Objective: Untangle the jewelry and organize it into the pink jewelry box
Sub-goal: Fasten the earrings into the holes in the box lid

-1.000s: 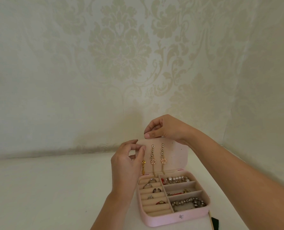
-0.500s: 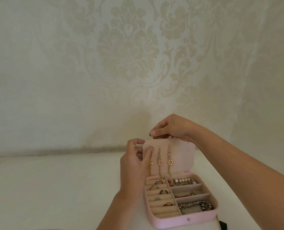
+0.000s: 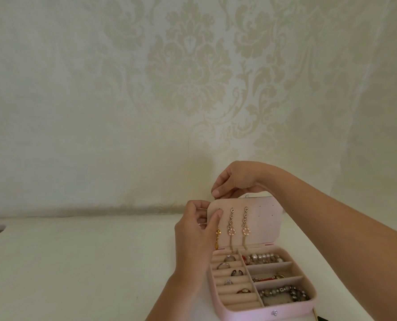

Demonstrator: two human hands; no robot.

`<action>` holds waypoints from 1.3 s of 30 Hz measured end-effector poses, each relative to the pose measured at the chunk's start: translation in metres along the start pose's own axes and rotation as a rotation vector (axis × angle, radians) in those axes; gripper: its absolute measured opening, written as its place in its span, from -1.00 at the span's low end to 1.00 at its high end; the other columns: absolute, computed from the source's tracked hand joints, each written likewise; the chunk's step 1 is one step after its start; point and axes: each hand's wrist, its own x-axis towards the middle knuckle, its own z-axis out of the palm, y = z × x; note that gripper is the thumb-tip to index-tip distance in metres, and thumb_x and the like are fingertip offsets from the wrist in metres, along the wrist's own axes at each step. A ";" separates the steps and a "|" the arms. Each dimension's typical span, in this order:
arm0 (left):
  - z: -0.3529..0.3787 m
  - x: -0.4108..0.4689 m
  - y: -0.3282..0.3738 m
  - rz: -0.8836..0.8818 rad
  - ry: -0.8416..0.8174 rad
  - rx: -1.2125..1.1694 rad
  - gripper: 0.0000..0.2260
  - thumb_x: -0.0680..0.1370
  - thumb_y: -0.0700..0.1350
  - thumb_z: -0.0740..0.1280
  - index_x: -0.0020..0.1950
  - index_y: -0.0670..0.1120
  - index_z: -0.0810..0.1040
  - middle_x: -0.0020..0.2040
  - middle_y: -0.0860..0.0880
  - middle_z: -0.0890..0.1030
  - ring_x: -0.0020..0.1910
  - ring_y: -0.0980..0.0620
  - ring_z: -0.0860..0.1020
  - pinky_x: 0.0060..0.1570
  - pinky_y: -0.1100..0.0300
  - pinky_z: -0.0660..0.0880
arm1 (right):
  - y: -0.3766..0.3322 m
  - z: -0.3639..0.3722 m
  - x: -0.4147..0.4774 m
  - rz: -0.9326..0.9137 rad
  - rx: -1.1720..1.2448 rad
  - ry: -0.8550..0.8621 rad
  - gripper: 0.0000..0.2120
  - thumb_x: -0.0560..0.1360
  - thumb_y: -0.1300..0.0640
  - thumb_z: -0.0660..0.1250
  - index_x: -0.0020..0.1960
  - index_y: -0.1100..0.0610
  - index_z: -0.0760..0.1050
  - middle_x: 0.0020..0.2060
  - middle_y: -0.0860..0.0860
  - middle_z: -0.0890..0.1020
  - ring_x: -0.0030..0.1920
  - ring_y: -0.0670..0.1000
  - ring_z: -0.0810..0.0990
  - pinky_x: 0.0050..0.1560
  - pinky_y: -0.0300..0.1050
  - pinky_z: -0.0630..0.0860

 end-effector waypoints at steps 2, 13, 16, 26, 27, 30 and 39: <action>0.000 0.000 0.000 0.021 -0.008 0.019 -0.86 0.47 -0.10 0.43 -0.10 0.04 0.49 -0.23 0.05 0.66 -0.27 0.17 0.61 -0.26 0.22 0.57 | 0.002 -0.002 0.001 -0.002 0.019 0.005 -0.96 0.41 0.30 0.44 -0.19 0.19 0.61 -0.40 0.00 0.66 -0.38 -0.11 0.62 -0.24 -0.30 0.58; -0.001 -0.001 -0.002 0.064 -0.015 0.080 -0.86 0.49 -0.06 0.42 -0.09 0.08 0.46 -0.22 0.07 0.66 -0.26 0.15 0.62 -0.23 0.03 0.60 | 0.011 -0.003 -0.001 -0.059 0.144 -0.070 -0.89 0.46 0.38 0.34 -0.12 0.23 0.61 -0.36 0.02 0.66 -0.35 -0.12 0.63 -0.21 -0.30 0.59; -0.001 -0.001 -0.002 0.061 -0.017 0.082 -0.87 0.49 -0.05 0.41 -0.08 0.08 0.46 -0.21 0.07 0.66 -0.26 0.15 0.63 -0.24 0.03 0.60 | 0.010 -0.005 -0.003 -0.103 0.155 -0.061 -0.85 0.44 0.43 0.33 -0.12 0.23 0.60 -0.35 0.03 0.66 -0.32 -0.10 0.64 -0.18 -0.30 0.61; -0.001 -0.002 -0.001 0.055 -0.008 0.089 -0.86 0.48 -0.06 0.42 -0.10 0.08 0.46 -0.23 0.07 0.65 -0.27 0.15 0.62 -0.24 0.05 0.59 | 0.005 -0.003 -0.006 -0.111 0.185 -0.086 -0.86 0.41 0.42 0.37 -0.16 0.20 0.57 -0.37 0.02 0.63 -0.34 -0.08 0.63 -0.24 -0.29 0.60; -0.001 -0.002 -0.001 0.055 -0.009 0.091 -0.86 0.48 -0.06 0.42 -0.10 0.08 0.46 -0.23 0.07 0.65 -0.27 0.15 0.62 -0.24 0.05 0.59 | 0.005 -0.003 -0.006 -0.112 0.192 -0.085 -0.87 0.42 0.41 0.37 -0.16 0.20 0.57 -0.37 0.02 0.64 -0.35 -0.08 0.63 -0.26 -0.30 0.60; -0.001 -0.002 -0.001 0.059 -0.008 0.101 -0.85 0.48 -0.05 0.42 -0.10 0.09 0.46 -0.23 0.08 0.65 -0.27 0.16 0.61 -0.24 0.06 0.59 | 0.007 -0.002 -0.006 -0.118 0.198 -0.086 -0.88 0.42 0.40 0.37 -0.16 0.21 0.57 -0.36 0.03 0.65 -0.36 -0.08 0.64 -0.30 -0.30 0.58; -0.001 -0.003 0.000 0.041 -0.015 0.076 -0.82 0.47 -0.07 0.43 -0.08 0.10 0.44 -0.22 0.07 0.66 -0.25 0.17 0.62 -0.24 0.07 0.60 | 0.008 -0.002 -0.002 -0.028 0.040 -0.202 -0.83 0.49 0.40 0.29 -0.19 0.17 0.52 -0.43 -0.03 0.60 -0.50 -0.15 0.52 -0.55 -0.36 0.40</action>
